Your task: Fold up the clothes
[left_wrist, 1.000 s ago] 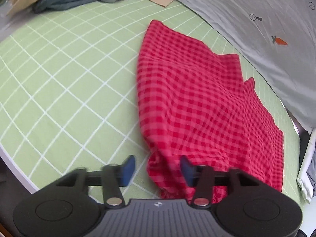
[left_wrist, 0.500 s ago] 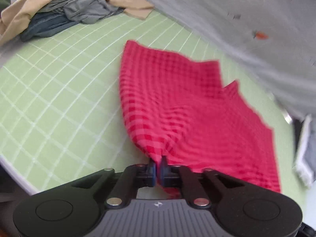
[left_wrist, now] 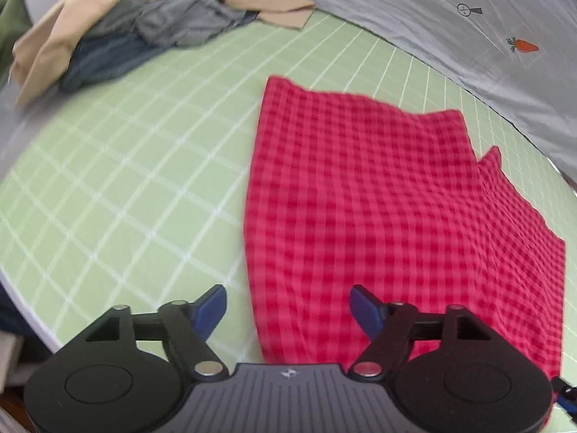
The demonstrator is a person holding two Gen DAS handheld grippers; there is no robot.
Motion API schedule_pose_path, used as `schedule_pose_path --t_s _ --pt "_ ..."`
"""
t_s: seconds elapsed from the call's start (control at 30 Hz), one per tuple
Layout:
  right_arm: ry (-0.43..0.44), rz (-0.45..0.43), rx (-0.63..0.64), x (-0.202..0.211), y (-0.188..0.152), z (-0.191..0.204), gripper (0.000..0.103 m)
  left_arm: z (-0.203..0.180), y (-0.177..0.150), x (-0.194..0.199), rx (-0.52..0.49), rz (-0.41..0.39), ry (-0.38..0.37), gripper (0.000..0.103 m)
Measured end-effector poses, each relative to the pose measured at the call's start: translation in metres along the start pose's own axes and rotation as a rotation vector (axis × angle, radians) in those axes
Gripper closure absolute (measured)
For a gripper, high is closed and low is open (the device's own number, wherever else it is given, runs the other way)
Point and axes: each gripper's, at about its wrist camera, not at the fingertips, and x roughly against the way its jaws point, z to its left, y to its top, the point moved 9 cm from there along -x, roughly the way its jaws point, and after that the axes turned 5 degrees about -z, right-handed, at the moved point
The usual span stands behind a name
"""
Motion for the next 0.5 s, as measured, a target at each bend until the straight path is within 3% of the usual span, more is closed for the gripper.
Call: schedule_pose_path --t_s 0.3,0.5 --pt "-0.016 -0.051 0.003 -0.047 0.06 0.003 0.033 0.005 0.035 -0.046 0.005 0.032 0.057 0.022" --pt "-0.066 -0.064 -0.003 -0.1 0.118 -0.01 0.033 0.005 0.064 -0.082 0.021 0.052 0.106 0.021"
